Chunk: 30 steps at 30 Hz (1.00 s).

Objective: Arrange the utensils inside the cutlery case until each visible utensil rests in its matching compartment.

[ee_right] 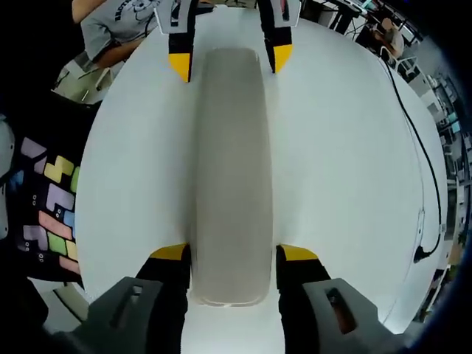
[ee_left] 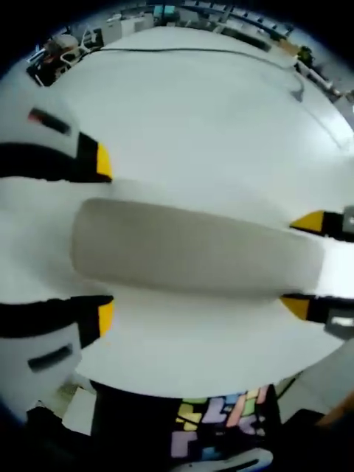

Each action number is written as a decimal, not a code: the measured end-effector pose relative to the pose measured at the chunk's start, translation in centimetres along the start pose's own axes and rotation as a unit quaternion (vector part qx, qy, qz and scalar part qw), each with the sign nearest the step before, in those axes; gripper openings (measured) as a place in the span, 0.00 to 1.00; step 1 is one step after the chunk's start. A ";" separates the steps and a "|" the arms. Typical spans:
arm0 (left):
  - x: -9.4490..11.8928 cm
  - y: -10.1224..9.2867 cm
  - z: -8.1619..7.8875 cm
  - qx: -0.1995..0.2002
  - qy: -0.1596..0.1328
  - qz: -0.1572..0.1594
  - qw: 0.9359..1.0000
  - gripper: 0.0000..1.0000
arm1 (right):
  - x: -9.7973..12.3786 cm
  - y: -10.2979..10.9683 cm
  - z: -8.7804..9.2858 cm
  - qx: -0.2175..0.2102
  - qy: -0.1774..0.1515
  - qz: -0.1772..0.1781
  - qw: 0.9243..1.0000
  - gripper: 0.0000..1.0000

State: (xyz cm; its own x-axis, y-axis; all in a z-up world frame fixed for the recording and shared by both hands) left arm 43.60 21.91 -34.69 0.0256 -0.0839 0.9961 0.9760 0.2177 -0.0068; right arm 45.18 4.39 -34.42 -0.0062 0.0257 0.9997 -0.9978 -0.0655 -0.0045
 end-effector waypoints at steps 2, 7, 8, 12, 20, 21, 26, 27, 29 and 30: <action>0.0 0.0 -0.1 -0.003 0.008 0.000 1.000 0.64 | 0.0 0.0 0.0 0.000 -0.001 -0.001 1.000 0.47; 0.8 0.6 -0.6 -0.022 -0.011 -0.010 1.000 0.44 | 0.0 0.2 0.2 -0.011 -0.003 0.000 1.000 0.42; 1.0 0.6 -0.5 -0.023 -0.017 -0.010 1.000 0.44 | -0.1 0.2 0.2 -0.010 -0.009 0.000 1.000 0.42; 0.6 0.3 -0.4 -0.013 -0.027 -0.009 1.000 0.43 | -0.1 0.2 0.0 -0.007 -0.025 0.002 1.000 0.42; 0.6 0.2 -0.3 -0.016 -0.020 -0.006 1.000 0.43 | 0.0 0.3 -0.3 -0.007 -0.024 0.001 1.000 0.42; 0.6 0.3 -0.4 -0.017 -0.023 -0.003 1.000 0.43 | -0.1 0.3 -0.3 -0.008 -0.021 -0.001 1.000 0.42; 0.6 0.2 -1.0 -0.019 -0.035 -0.002 0.999 0.43 | 0.5 0.2 0.3 -0.008 -0.019 0.002 1.000 0.42; 0.6 0.2 -1.2 -0.020 -0.035 -0.002 0.999 0.43 | 0.9 0.3 0.6 -0.008 -0.022 0.003 1.000 0.42; 0.7 0.2 -1.6 -0.024 -0.040 0.001 0.999 0.43 | 1.2 0.4 1.1 -0.011 -0.024 0.005 1.000 0.42; 0.8 0.2 -2.0 -0.027 -0.042 0.001 0.999 0.43 | 1.4 0.4 1.3 -0.013 -0.025 0.007 1.000 0.42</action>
State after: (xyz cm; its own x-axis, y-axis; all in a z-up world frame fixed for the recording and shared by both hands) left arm 44.21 19.95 -34.07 0.0122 -0.0009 0.9999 0.9862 0.1648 -0.0119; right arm 44.82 3.12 -32.99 -0.0169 -0.0254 0.9995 -0.9991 -0.0389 -0.0178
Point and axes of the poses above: the point that each gripper's makers call its tool centre point, and the gripper's own axes: x roughly backward along the fingers, y roughly to its left, z roughly out of its underside, the point moved 4 cm from there along x, roughly backward along the fingers, and after that the axes turned 11 degrees about y, right-handed, at the moved point
